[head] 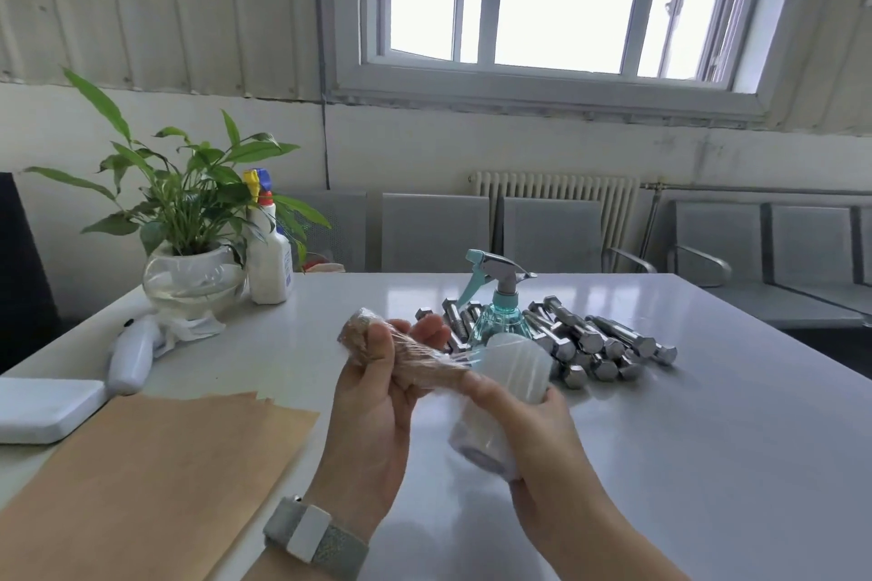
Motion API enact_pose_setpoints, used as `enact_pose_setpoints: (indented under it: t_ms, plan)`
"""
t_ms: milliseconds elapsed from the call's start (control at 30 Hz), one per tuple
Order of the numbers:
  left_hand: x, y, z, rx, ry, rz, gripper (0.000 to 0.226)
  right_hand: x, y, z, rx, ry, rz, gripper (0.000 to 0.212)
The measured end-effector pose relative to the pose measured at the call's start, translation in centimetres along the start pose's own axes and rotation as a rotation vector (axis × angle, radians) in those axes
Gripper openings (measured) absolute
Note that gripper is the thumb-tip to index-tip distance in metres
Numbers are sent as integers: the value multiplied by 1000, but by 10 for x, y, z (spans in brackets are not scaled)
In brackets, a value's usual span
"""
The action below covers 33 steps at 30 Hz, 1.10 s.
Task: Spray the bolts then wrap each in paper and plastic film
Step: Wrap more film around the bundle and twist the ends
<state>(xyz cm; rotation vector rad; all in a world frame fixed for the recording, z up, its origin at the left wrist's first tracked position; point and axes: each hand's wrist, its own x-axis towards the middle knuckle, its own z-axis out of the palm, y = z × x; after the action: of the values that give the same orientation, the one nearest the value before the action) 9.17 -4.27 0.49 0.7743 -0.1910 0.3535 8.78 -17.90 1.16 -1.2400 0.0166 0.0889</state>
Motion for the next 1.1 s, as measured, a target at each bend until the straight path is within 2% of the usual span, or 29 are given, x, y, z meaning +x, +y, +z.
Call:
enact_pose_setpoints:
  t_ms: [67, 167, 233, 300, 367, 467, 567, 633, 733, 800, 967, 1033, 1100]
  plan:
    - [-1, 0, -1, 201, -1, 128, 27, -7, -4, -1, 69, -141, 170, 74]
    - [-4, 4, 3, 449, -2, 313, 32, -14, -2, -6, 146, -250, 375, 58]
    - [-6, 5, 6, 533, 26, 400, 38, -16, 1, -9, 226, -356, 432, 53]
    - [-9, 6, 8, 551, 66, 414, 44, -20, 5, -9, 271, -417, 438, 46]
    - [-11, 6, 7, 543, 87, 355, 53, -23, 8, -8, 224, -437, 416, 35]
    - [-11, 4, 3, 597, 70, 220, 61, -18, 6, -13, 169, -412, 390, 43]
    - [-8, 2, 0, 684, 1, 59, 64, -11, 2, -18, 81, -417, 355, 36]
    - [-6, 1, -1, 758, -56, -17, 62, -7, 2, -24, 20, -415, 362, 39]
    - [-6, 1, -1, 814, -90, -92, 48, 1, 0, -32, -67, -406, 403, 61]
    - [-6, 1, -1, 802, -91, -142, 47, 6, -6, -35, -135, -422, 394, 69]
    - [-5, -3, -2, 836, -129, -179, 57, 20, -19, -40, -213, -433, 290, 66]
    - [-5, -5, -4, 852, -142, -207, 58, 27, -23, -42, -238, -459, 292, 73]
    - [-5, -5, -5, 876, -158, -242, 61, 35, -26, -44, -306, -485, 300, 68]
